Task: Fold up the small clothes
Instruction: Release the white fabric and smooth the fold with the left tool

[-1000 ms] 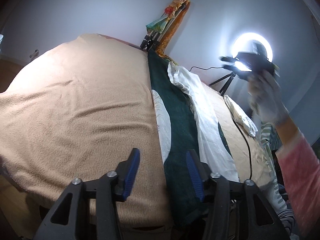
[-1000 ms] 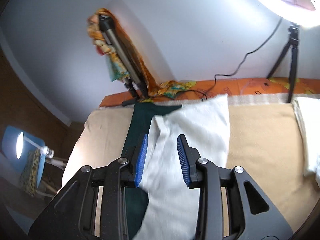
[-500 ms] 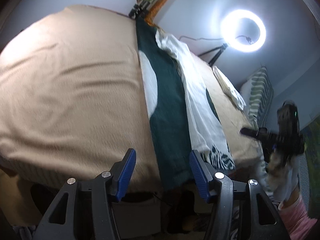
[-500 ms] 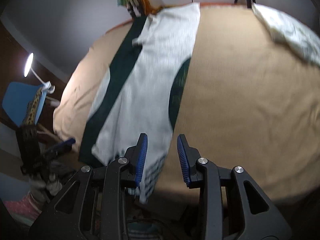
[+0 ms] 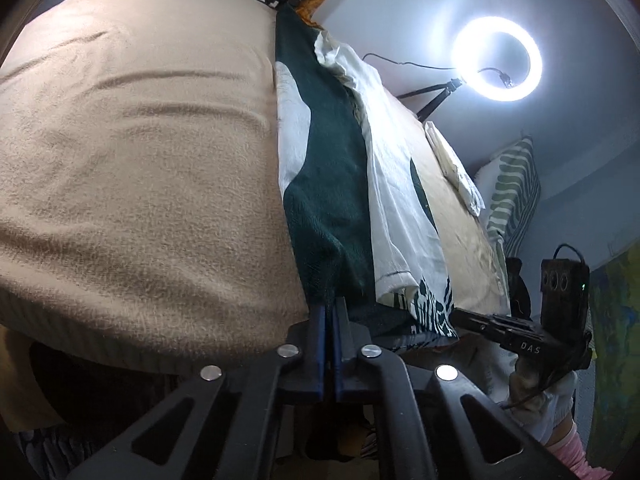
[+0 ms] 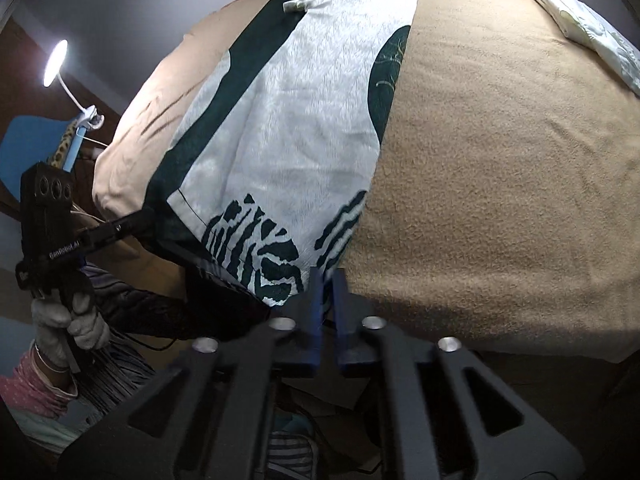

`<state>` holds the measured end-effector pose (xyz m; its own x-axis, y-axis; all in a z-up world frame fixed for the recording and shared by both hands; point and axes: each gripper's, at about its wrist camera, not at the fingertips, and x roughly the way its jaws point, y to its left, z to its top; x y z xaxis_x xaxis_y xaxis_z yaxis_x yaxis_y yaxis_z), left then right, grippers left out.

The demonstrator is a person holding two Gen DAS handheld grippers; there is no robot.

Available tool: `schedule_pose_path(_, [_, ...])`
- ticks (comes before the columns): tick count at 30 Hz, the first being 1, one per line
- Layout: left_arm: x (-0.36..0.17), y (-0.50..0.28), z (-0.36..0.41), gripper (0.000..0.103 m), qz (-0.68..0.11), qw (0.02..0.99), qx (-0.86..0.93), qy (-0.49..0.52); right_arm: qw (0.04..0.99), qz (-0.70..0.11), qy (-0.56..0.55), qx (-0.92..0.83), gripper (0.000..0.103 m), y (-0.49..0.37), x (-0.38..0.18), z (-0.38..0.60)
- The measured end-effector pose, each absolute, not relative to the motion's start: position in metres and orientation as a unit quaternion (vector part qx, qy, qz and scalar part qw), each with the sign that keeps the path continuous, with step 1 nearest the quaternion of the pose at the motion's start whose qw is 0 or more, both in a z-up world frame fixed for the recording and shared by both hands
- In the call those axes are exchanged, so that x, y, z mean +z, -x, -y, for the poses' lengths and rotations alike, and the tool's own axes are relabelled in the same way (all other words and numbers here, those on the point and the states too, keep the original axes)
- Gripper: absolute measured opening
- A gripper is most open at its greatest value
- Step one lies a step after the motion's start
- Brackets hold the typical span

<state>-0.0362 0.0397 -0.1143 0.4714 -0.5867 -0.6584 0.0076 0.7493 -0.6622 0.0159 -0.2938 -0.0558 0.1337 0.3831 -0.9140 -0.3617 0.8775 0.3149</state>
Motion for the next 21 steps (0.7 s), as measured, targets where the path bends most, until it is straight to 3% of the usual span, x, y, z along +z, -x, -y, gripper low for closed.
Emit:
schedule_pose_path(7, [-0.1,0.049,-0.048,0.0,-0.461,0.819,-0.187,0.284,0.776,-0.586,-0.048,0.229,0.002,-0.011,-0.042,0.326])
schedule_pose_path(9, [-0.102,0.047,-0.049,0.018,-0.465,0.814,-0.192,0.289,0.776,-0.586,-0.054,0.229,0.002,-0.012,-0.044,0.33])
schedule_pose_path(10, [-0.102,0.046,-0.05,0.038,-0.469,0.812,-0.191,0.292,0.771,-0.589,-0.067,0.232,0.002,-0.014,-0.045,0.331])
schedule_pose_path(12, [-0.101,0.047,-0.055,0.043,-0.463,0.814,-0.183,0.3,0.764,-0.59,-0.097,0.241,0.007,-0.017,-0.045,0.334])
schedule_pose_path(13, [-0.101,0.047,-0.058,0.045,-0.462,0.812,-0.184,0.304,0.762,-0.59,-0.103,0.248,0.022,-0.017,-0.044,0.333])
schedule_pose_path(14, [-0.103,0.045,-0.061,0.045,-0.462,0.81,-0.182,0.312,0.76,-0.588,-0.106,0.255,0.045,-0.017,-0.043,0.33])
schedule_pose_path(15, [-0.105,0.043,-0.062,0.045,-0.465,0.806,-0.18,0.319,0.761,-0.586,-0.106,0.259,0.053,-0.016,-0.043,0.326])
schedule_pose_path(17, [-0.11,0.037,-0.062,0.039,-0.473,0.798,-0.179,0.327,0.755,-0.593,-0.094,0.261,0.054,-0.016,-0.047,0.313])
schedule_pose_path(18, [-0.113,0.034,-0.06,0.034,-0.477,0.795,-0.183,0.327,0.749,-0.602,-0.087,0.263,0.054,-0.015,-0.052,0.306])
schedule_pose_path(20, [-0.115,0.03,-0.053,0.013,-0.482,0.793,-0.193,0.318,0.742,-0.612,-0.072,0.264,0.04,-0.012,-0.06,0.296])
schedule_pose_path(21, [-0.115,0.028,-0.049,0.007,-0.485,0.792,-0.198,0.312,0.745,-0.613,-0.053,0.26,0.022,-0.011,-0.063,0.291])
